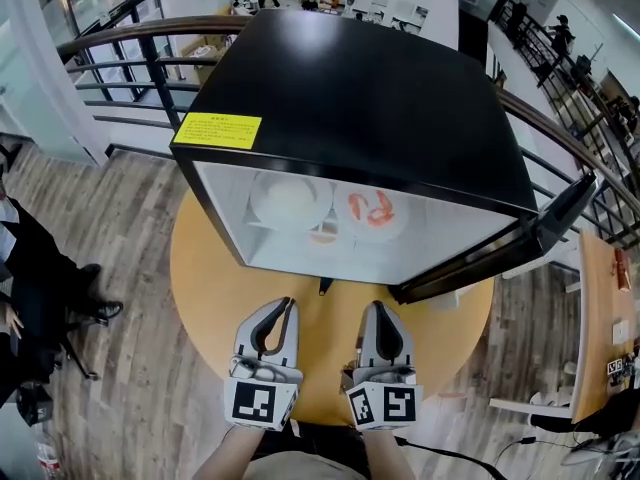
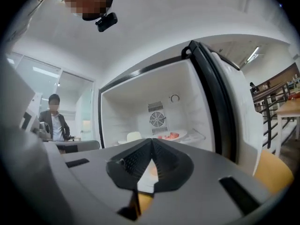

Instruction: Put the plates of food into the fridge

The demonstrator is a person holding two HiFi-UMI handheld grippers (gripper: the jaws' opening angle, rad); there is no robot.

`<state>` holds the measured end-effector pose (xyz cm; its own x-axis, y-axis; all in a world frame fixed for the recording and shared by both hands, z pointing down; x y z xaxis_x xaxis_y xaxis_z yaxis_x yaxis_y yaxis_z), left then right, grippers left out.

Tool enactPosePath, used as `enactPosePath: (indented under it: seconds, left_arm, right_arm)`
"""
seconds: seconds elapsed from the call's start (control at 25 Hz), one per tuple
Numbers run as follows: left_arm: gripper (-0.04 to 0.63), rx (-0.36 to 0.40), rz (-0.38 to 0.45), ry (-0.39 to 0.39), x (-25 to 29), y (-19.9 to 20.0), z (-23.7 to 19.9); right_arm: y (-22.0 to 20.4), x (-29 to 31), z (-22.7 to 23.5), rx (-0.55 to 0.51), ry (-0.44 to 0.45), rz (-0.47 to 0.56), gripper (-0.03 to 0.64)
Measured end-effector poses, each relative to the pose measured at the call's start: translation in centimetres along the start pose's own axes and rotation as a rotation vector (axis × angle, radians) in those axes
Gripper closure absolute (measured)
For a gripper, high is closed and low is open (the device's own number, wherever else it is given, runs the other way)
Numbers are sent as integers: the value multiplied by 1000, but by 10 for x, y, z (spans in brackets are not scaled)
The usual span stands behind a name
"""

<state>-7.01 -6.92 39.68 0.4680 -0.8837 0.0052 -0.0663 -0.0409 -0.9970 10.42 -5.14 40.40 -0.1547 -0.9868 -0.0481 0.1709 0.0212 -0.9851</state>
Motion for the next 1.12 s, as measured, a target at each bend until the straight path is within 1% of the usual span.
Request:
enactPosePath:
  seconds: [0.16,0.24,0.36,0.56,0.72,0.84,1.0,1.12]
  left_arm:
    - [572,-14,19,-31,-7,15,13]
    - [572,-1,40,-28,-13,19,17]
    - [572,6,45,-23,-19,20,23]
    - [572,12,68,-26,-26,27,29]
    - [572,13,87,-23,-32,31,33]
    - [572,15,93,-13,-35,32,31]
    - [572,8,79,-6,-38,33,28]
    - [572,12,84,2,-40,32,28]
  right_arm:
    - [16,-18,-3,-11,-23,33,603]
    - [20,-26,-6,-21,-19,46,604]
    - [26,-35,-10,-48,-13,59,604]
    - [35,-45,-16,-43,-7,77,604]
    - [34,-51,-18,-37,1,77,604]
    - [32,-51,-24,-51,14,73,604]
    - [31,-49,-30,-63,28,69,604]
    - [28,-50,-32,-67,31,60,604]
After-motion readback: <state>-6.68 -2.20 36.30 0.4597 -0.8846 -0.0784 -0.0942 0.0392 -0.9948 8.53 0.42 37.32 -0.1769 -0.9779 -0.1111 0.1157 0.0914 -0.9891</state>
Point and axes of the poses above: the fingertips, and each gripper's own axes: x forward along the fingers, z to its right, y out of its top, the point moved 6 cm from there along -x, backward along the fingers, and after that the axes turned 3 degrees about z, right-handed, at the moved point
